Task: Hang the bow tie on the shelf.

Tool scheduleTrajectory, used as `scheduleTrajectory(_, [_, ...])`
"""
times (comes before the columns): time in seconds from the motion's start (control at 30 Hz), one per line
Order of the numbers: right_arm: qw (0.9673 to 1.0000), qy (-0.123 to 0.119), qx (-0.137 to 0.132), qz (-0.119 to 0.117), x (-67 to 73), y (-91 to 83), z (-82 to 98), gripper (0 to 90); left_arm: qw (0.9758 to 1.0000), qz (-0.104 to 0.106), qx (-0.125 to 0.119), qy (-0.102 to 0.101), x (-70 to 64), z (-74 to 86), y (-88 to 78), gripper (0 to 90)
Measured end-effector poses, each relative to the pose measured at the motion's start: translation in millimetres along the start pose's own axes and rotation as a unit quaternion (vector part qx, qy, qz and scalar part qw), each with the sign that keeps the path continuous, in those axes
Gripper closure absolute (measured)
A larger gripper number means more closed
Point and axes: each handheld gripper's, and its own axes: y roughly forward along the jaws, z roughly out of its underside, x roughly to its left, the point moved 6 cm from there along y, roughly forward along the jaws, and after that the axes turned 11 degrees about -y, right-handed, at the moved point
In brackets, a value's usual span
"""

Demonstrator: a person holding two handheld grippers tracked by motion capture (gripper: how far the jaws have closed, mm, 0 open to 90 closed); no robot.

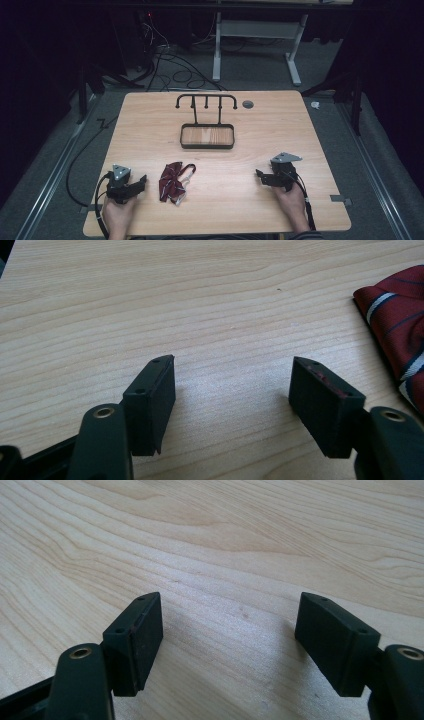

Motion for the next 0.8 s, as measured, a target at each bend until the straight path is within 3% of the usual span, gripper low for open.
scheduleTrajectory(0.8, [1.0000,0.000,0.000,0.001,0.0,-0.1,0.1,28.5,1.0000,0.003,0.001,0.005,-0.9,-0.3,0.1,36.8])
